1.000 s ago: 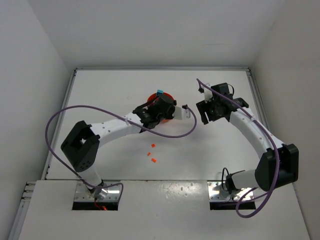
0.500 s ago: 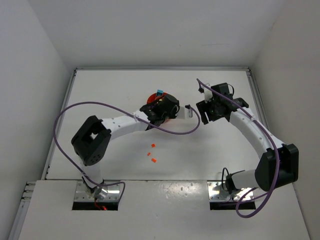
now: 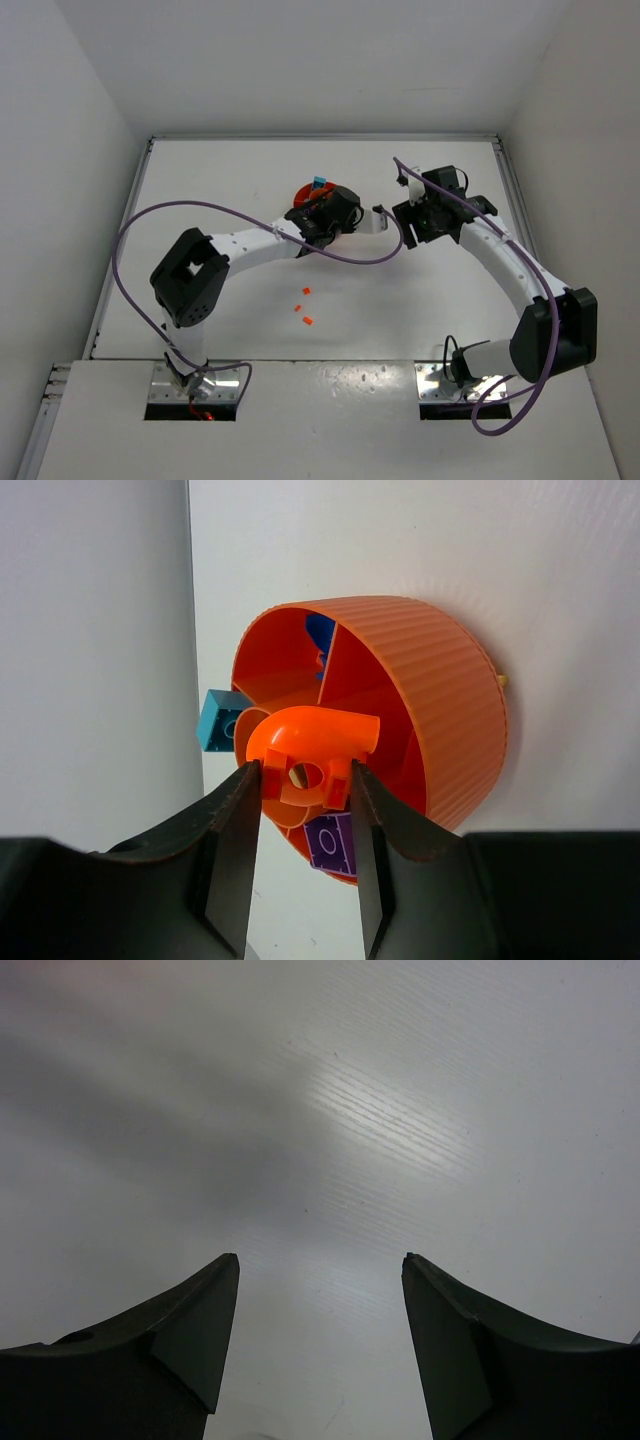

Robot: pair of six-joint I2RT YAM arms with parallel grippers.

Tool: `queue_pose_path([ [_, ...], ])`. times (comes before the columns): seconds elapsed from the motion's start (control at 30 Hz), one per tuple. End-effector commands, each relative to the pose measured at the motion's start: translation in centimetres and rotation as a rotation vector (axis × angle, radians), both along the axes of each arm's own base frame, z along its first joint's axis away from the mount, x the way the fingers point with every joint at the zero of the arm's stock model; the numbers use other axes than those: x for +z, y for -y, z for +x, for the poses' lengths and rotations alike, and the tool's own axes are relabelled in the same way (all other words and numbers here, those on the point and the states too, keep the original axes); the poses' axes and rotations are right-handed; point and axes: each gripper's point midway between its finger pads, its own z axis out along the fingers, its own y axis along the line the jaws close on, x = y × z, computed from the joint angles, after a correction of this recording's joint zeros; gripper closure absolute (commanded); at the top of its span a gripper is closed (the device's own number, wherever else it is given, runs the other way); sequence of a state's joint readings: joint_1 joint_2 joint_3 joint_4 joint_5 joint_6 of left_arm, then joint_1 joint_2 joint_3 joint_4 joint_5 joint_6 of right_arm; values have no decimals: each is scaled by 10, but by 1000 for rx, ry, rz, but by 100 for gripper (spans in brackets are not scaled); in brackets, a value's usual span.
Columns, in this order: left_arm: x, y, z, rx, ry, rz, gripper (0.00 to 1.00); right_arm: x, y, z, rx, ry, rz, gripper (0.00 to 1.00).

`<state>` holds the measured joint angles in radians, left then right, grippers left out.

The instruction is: Sort the legos into containers by color

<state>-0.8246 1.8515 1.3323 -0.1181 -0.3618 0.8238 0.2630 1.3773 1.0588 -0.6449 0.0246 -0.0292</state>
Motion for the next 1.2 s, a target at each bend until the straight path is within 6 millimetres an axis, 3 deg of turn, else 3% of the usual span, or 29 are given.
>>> queue_pose_path([
  [0.0, 15, 0, 11, 44, 35, -41, 66, 12, 0, 2, -11, 41, 24, 33],
  [0.2, 15, -2, 11, 53, 40, -37, 57, 9, 1, -1, -11, 32, 22, 33],
  [0.27, 20, -2, 11, 53, 46, -44, 48, 9, 1, -1, -11, 32, 22, 33],
  [0.3, 20, -2, 11, 53, 46, -44, 39, 9, 1, -1, -11, 32, 22, 33],
  [0.33, 20, -2, 11, 53, 46, -44, 23, 9, 1, -1, -11, 32, 22, 33],
  [0.37, 24, -3, 11, 53, 52, -51, 20, 9, 1, -1, -11, 32, 22, 33],
  [0.53, 38, -7, 11, 60, 69, -88, 19, 12, 1, -1, -11, 41, 24, 33],
  [0.63, 60, -2, 5, 41, 76, -168, 25, 12, 4, 0, -20, 41, 24, 33],
  [0.73, 96, 2, -6, 20, 97, -262, 42, 14, 2, -1, -15, 48, 33, 33],
  [0.77, 103, -1, -9, 25, 99, -281, 56, 14, 2, -1, -15, 48, 33, 35],
  [0.8, 122, 0, -19, 17, 103, -342, 62, 14, 2, -1, -15, 48, 33, 36],
  [0.87, 138, -1, -32, 5, 86, -400, 73, 14, -3, -2, 3, 42, 57, 41],
  [0.9, 160, -7, -43, 15, 87, -478, 73, 13, -5, -4, 20, 32, 62, 42],
  [0.93, 167, -10, -49, 18, 74, -510, 74, 14, -13, -7, 57, 23, 96, 44],
  [1.0, 164, -17, -66, 20, 9, -540, 76, 13, -25, -13, 129, 6, 129, 48],
  [1.03, 174, -28, -75, 41, -13, -603, 76, 12, -40, -25, 199, -33, 174, 49],
  [1.07, 156, -40, -82, 76, -68, -586, 78, 7, -45, -30, 245, -62, 189, 49],
  [1.13, 147, -63, -90, 115, -141, -610, 83, 1, -65, -50, 336, -171, 278, 51],
  [1.17, 127, -73, -101, 120, -221, -580, 83, -8, -72, -56, 383, -223, 286, 51],
])
